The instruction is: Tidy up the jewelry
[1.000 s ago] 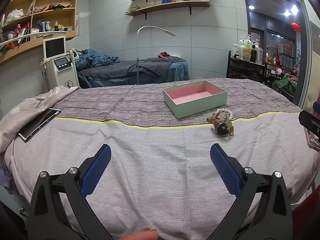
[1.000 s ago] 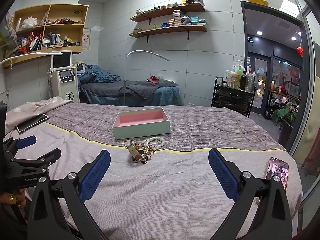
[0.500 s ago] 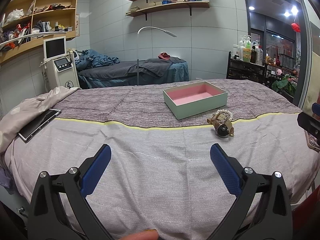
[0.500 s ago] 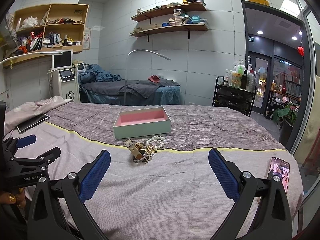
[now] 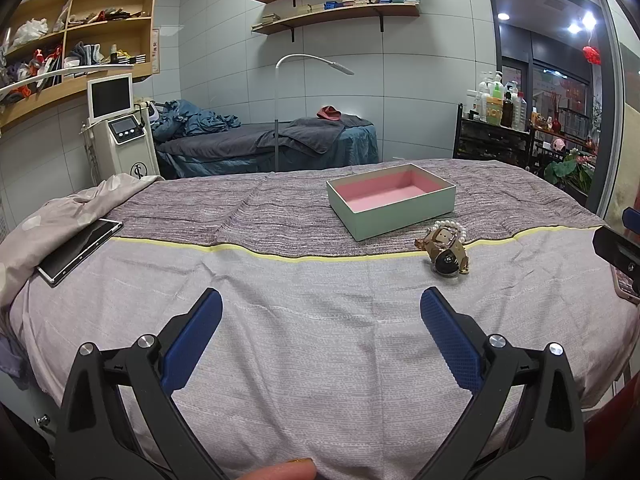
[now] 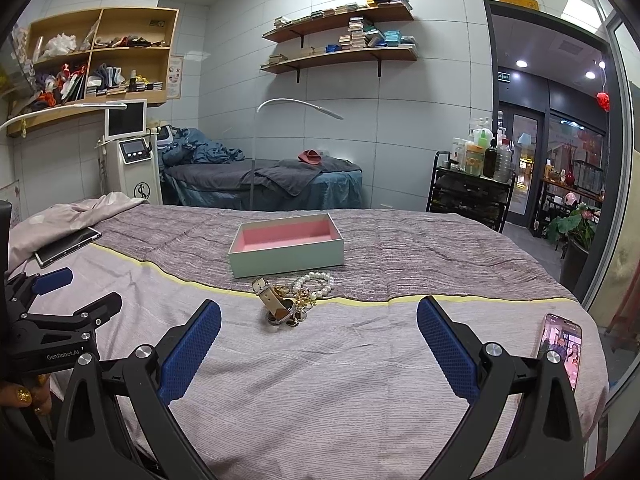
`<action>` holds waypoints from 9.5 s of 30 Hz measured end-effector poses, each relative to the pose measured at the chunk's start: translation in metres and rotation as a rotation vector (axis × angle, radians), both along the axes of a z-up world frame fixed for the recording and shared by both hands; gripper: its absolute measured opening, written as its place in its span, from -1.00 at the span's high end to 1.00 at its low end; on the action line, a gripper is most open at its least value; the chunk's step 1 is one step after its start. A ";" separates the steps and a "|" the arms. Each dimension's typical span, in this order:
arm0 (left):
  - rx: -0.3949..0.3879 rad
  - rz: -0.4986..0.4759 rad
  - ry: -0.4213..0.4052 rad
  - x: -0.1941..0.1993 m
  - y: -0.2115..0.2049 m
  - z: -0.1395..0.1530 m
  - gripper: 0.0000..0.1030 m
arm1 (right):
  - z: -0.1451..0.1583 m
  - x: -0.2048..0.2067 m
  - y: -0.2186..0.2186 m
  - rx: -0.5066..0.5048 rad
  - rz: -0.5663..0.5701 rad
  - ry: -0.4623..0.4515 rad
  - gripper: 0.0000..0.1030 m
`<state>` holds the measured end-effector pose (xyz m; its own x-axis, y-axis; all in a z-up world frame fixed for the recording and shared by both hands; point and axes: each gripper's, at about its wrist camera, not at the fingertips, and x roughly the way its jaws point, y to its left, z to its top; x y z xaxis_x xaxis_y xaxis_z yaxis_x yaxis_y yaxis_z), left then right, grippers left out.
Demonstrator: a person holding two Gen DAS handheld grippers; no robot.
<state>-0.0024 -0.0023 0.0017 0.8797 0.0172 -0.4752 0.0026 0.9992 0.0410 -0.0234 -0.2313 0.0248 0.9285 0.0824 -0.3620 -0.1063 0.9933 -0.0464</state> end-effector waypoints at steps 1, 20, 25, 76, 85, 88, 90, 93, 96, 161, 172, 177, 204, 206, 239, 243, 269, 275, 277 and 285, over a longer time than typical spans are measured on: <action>0.000 0.000 0.000 0.000 0.000 0.000 -0.90 | 0.000 0.000 0.000 0.000 0.001 0.001 -0.87; 0.008 -0.011 0.020 0.007 0.000 -0.004 -0.90 | -0.006 0.008 0.003 0.000 0.014 0.018 -0.87; 0.013 -0.038 0.053 0.022 -0.004 -0.012 -0.90 | -0.010 0.015 0.005 -0.039 0.019 0.028 -0.87; -0.359 -0.485 0.411 0.192 -0.099 -0.055 0.37 | -0.061 0.160 -0.042 -0.014 -0.034 0.375 -0.87; -0.320 -0.504 0.364 0.189 -0.092 -0.049 0.69 | -0.051 0.183 -0.035 -0.008 0.025 0.391 -0.87; -0.320 -0.499 0.362 0.187 -0.084 -0.048 0.70 | -0.052 0.200 -0.033 0.024 0.050 0.424 -0.72; -0.319 -0.492 0.355 0.185 -0.077 -0.045 0.70 | -0.057 0.212 -0.031 0.040 0.068 0.460 -0.58; -0.307 -0.484 0.341 0.182 -0.070 -0.042 0.70 | -0.064 0.226 -0.025 0.058 0.089 0.509 -0.37; -0.291 -0.465 0.339 0.182 -0.061 -0.043 0.70 | -0.070 0.238 -0.015 0.031 0.098 0.535 -0.17; -0.236 -0.391 0.324 0.342 -0.048 0.001 0.69 | 0.009 0.330 0.022 0.133 0.221 0.352 0.82; -0.277 -0.341 0.385 0.384 -0.049 -0.041 0.69 | -0.042 0.382 0.031 0.119 0.130 0.462 0.82; -0.272 -0.331 0.394 0.386 -0.047 -0.049 0.69 | -0.052 0.383 0.027 0.101 0.120 0.480 0.82; -0.220 -0.332 0.241 0.343 -0.039 -0.005 -0.88 | -0.027 0.347 0.003 -0.003 0.017 0.305 -0.50; -0.191 -0.308 0.212 0.332 -0.037 -0.002 -0.88 | -0.023 0.339 -0.001 -0.006 0.007 0.288 -0.60; -0.105 -0.302 0.312 0.169 -0.023 -0.060 -0.89 | -0.077 0.173 -0.004 -0.034 0.143 0.391 -0.81; -0.102 -0.318 0.329 0.161 -0.029 -0.068 -0.89 | -0.086 0.164 -0.005 -0.010 0.160 0.434 -0.67; -0.044 -0.415 0.338 0.189 -0.054 -0.070 -0.59 | -0.101 0.178 0.028 -0.072 0.193 0.516 0.67; 0.001 -0.457 0.364 0.204 -0.075 -0.077 -0.37 | -0.100 0.177 0.020 -0.050 0.202 0.515 0.72; 0.013 -0.468 0.370 0.209 -0.079 -0.079 -0.32 | -0.099 0.176 0.019 -0.048 0.209 0.512 0.72; 0.050 -0.513 0.371 0.230 -0.102 -0.079 0.01 | -0.096 0.172 0.005 -0.018 0.194 0.512 0.72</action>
<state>0.2279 -0.1039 -0.0776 0.5589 -0.3329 -0.7595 0.5039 0.8637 -0.0077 0.1488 -0.2266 -0.0711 0.6014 0.2246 -0.7668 -0.3012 0.9526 0.0428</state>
